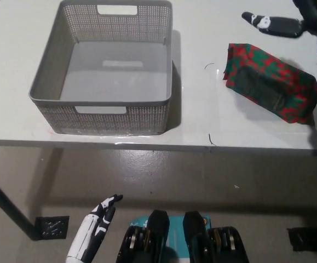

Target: Use the right hand to pick up a bag of coffee beans on the right hand side and place it into a container on the left hand side

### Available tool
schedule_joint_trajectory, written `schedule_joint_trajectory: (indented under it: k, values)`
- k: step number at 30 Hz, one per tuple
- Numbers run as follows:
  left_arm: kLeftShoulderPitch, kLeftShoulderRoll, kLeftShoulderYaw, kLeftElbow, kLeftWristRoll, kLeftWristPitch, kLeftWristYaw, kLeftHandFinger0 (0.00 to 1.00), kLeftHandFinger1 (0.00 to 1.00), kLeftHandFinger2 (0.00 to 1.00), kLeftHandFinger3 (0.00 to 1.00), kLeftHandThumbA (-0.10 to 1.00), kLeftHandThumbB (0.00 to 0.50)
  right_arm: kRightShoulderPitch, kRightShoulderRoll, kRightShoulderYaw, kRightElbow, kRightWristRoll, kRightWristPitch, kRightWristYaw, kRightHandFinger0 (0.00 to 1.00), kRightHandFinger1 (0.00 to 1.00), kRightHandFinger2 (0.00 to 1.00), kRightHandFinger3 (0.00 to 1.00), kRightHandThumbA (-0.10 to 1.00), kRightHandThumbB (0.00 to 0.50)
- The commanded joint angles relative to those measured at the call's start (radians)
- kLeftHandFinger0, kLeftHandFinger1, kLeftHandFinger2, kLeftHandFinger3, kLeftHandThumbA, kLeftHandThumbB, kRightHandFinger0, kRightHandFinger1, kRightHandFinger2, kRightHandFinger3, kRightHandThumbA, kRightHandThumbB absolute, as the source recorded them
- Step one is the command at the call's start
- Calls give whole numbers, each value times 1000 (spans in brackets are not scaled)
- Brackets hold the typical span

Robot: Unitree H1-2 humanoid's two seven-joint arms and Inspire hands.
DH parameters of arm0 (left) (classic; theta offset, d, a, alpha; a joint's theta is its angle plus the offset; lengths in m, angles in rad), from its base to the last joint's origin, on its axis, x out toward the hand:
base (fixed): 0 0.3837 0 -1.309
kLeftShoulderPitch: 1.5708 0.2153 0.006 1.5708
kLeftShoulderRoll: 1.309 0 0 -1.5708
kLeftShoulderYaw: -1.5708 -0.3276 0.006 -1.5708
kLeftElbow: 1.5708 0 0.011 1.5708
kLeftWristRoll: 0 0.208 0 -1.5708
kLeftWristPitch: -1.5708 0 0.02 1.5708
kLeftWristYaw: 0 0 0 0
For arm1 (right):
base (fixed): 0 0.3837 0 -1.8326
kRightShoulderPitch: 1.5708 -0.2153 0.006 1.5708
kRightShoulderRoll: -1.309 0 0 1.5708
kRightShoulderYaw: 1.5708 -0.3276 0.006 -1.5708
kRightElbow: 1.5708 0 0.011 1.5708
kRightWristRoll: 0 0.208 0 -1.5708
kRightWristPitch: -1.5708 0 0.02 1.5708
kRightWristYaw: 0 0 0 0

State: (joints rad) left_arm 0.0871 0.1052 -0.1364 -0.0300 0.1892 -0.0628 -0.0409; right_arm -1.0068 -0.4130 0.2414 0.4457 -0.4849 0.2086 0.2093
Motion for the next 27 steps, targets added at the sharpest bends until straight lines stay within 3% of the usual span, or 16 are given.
schedule_joint_trajectory:
  k: [1, 9, 13, 27]
  values:
    - [-1, -3, -6, -34, 10, -77, 9, 1000, 1000, 1000, 1000, 1000, 317, -218, -29, 53, 262, -35, 19, 83, 1000, 1000, 1000, 1000, 774, 500]
    - [3, 0, -7, -39, 17, -76, 7, 1000, 1000, 1000, 1000, 1000, 320, -293, -4, 129, 506, -31, -27, 94, 1000, 1000, 1000, 1000, 814, 500]
    - [-2, 4, -4, -41, 13, -77, 1, 1000, 1000, 1000, 1000, 1000, 320, -289, -4, 154, 538, -21, -21, 129, 1000, 1000, 1000, 1000, 765, 500]
    - [0, 7, -4, -40, 18, -67, -2, 1000, 1000, 1000, 1000, 1000, 335, -290, -34, 171, 557, 6, -8, 256, 1000, 1000, 1000, 1000, 845, 500]
